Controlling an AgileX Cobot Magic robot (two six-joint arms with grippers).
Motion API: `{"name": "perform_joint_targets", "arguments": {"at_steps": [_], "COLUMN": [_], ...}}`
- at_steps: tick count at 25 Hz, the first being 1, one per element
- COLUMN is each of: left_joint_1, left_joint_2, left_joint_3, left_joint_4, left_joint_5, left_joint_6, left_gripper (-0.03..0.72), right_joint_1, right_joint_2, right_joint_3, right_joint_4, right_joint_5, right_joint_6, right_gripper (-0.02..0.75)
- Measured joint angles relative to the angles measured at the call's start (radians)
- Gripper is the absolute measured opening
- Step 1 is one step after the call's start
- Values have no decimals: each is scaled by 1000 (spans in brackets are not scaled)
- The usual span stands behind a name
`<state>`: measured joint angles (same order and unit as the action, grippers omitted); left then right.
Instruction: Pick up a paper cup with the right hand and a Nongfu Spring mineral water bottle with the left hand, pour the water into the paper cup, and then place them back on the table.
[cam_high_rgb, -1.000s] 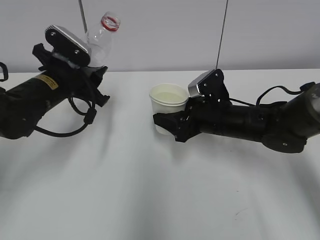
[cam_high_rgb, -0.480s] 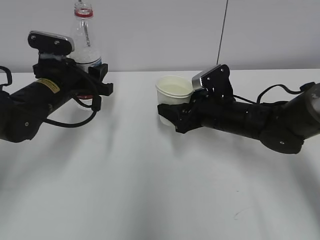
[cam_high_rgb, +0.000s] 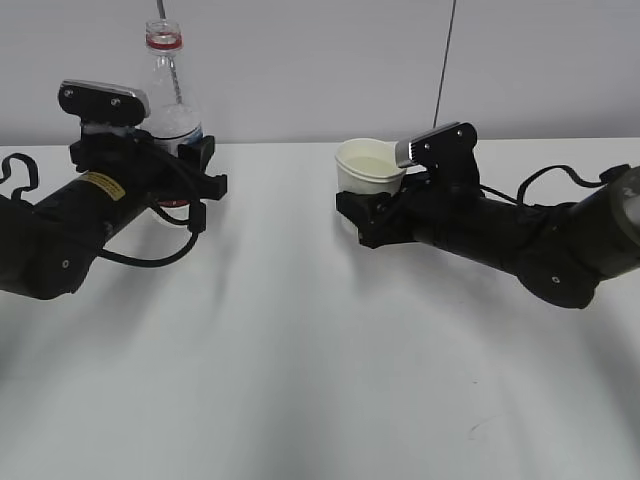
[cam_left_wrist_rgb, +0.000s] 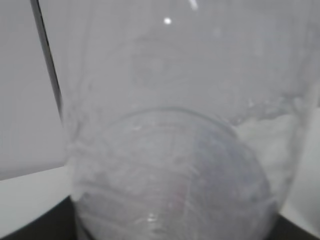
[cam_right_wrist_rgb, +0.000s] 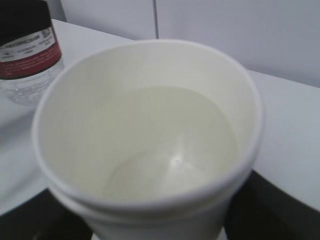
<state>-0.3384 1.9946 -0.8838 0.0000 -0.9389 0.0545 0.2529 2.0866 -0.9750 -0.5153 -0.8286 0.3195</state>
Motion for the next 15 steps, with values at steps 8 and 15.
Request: {"name": "perform_joint_targets", "arguments": {"at_steps": [8, 15], "left_joint_1": [0, 15], "left_joint_2": [1, 13], "left_joint_3": [0, 0], "left_joint_4": [-6, 0], "left_joint_5": [-13, -14], "left_joint_6": [-1, -1], "left_gripper": [382, 382], "right_joint_1": [0, 0], "right_joint_2": [0, 0], "right_joint_3": [0, 0], "right_joint_4": [237, 397], "right_joint_5": [58, 83], "right_joint_6": [-134, -234], "right_gripper": [498, 500]}}
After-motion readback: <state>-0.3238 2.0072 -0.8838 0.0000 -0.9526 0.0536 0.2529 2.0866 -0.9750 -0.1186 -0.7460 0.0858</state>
